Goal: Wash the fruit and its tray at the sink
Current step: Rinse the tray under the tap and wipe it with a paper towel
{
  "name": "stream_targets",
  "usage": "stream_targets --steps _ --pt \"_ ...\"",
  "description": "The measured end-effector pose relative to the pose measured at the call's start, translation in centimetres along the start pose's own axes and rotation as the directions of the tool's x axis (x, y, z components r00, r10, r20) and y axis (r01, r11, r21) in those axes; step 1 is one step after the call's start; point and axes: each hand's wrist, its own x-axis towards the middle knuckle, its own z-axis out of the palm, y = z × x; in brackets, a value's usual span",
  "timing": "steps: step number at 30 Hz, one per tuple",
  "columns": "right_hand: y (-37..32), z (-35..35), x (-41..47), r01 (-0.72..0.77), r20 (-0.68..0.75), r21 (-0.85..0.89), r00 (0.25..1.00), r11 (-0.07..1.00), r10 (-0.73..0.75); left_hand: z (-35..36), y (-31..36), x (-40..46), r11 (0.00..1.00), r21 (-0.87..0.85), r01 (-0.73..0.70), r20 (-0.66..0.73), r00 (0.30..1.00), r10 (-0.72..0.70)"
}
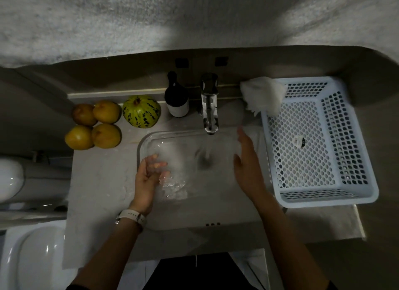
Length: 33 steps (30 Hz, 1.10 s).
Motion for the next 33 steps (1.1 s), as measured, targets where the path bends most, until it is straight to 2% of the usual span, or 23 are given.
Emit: stream_targets --steps 4,6,11,15,18,20,22,25,27,29,31,33 --pt "-5.7 -1.0 2.8 0.303 -0.054 -0.105 0.949 0.947 -0.310 -0.4 -0.1 -0.5 1.000 0.018 0.000 0.014 1.000 0.000" --pt "-7.9 -1.3 4.0 0.390 -0.037 -0.159 0.916 0.907 -0.401 -0.4 -0.1 -0.6 1.000 0.025 0.007 0.007 1.000 -0.007" --pt "-9.5 -1.9 5.0 0.405 -0.039 -0.230 0.905 0.885 -0.424 -0.6 0.6 -0.9 0.999 0.042 -0.016 0.003 1.000 0.016" --pt "-8.1 -2.0 4.1 0.450 0.006 -0.345 0.879 0.824 -0.477 -0.6 1.3 -1.2 0.998 0.044 -0.043 -0.002 0.999 0.043" --pt "-6.5 -1.9 3.5 0.455 0.042 -0.341 0.881 0.822 -0.470 -0.6 1.8 -1.5 0.997 0.035 -0.063 0.004 0.998 0.063" --pt "-4.9 -2.0 3.1 0.366 0.017 -0.249 0.927 0.897 -0.374 -0.8 1.9 -1.8 0.996 0.043 -0.074 0.008 0.997 0.073" --pt "-3.0 -2.1 1.8 0.190 -0.004 -0.127 0.981 0.974 -0.192 -1.1 2.2 -2.1 0.994 0.062 -0.090 0.006 0.996 0.090" --pt "0.1 -1.8 -0.7 -0.054 0.010 -0.022 0.998 0.998 0.054 -1.9 2.6 -2.5 0.990 0.083 -0.112 0.004 0.994 0.112" --pt "1.4 -1.2 -2.0 -0.224 0.075 0.069 0.973 0.972 0.219 -2.3 2.9 -2.7 0.988 0.092 -0.125 0.011 0.992 0.125" --pt "2.2 -0.7 -2.6 -0.390 0.158 0.197 0.918 0.900 0.363 -2.5 3.3 -3.0 0.986 0.091 -0.138 0.027 0.990 0.136" --pt "2.5 -0.3 -2.8 -0.491 0.247 0.288 0.867 0.822 0.432 -2.5 3.8 -3.4 0.984 0.087 -0.155 0.055 0.987 0.150" --pt "2.4 -0.2 -2.8 -0.521 0.323 0.301 0.844 0.799 0.429 -2.5 4.4 -3.7 0.982 0.074 -0.173 0.086 0.982 0.166"
